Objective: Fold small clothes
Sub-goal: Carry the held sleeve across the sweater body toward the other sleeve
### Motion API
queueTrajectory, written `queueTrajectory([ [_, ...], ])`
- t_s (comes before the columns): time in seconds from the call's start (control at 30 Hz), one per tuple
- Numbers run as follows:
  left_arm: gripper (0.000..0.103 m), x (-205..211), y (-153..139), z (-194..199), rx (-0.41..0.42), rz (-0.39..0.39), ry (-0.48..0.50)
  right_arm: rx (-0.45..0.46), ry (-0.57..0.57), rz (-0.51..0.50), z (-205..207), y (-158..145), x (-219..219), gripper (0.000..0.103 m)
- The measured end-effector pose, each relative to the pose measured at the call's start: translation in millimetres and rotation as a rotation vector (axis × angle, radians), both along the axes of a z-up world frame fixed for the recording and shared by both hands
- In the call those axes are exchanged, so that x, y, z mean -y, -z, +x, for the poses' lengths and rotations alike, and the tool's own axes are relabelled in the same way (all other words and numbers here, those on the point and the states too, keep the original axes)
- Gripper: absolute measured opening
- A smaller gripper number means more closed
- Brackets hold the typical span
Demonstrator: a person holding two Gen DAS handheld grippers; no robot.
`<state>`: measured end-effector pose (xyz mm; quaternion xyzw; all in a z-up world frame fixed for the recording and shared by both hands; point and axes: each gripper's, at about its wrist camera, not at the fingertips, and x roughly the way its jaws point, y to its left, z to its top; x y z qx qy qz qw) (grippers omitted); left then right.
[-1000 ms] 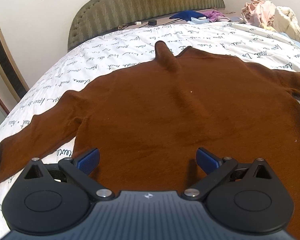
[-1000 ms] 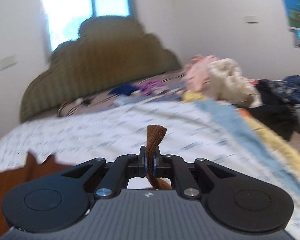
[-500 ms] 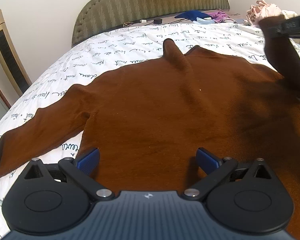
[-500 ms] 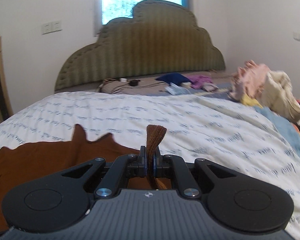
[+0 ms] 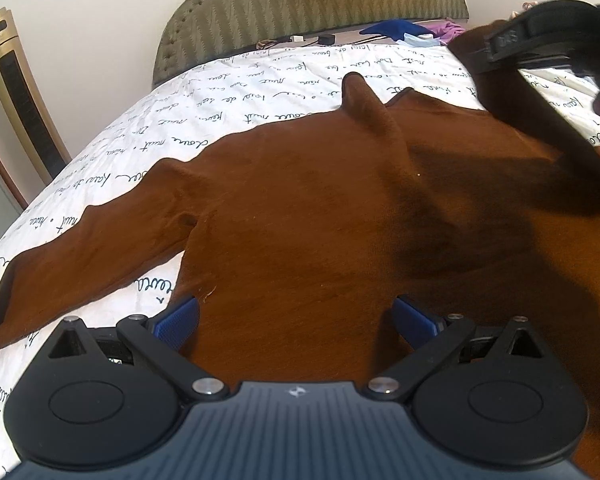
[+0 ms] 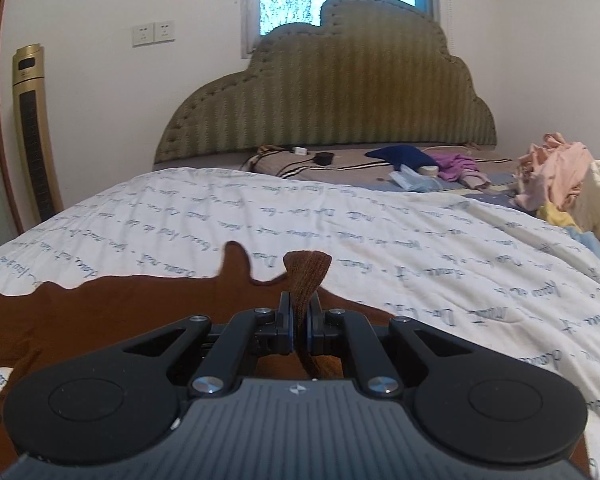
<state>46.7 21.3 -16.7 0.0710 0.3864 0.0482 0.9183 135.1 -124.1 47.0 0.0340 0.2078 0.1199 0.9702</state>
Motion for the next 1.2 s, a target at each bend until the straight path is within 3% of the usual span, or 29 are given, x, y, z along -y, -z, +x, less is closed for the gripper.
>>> queueTrajectory([
  [0.77,0.103,-33,0,-12,-0.014,-0.024,-0.068,-0.007,-0.228,0.022,17,-3,-117,0.011],
  [1.2,0.103,-51,2,-16,-0.018,-0.038,-0.106,-0.063,-0.307,0.025,21,7,-153,0.012],
])
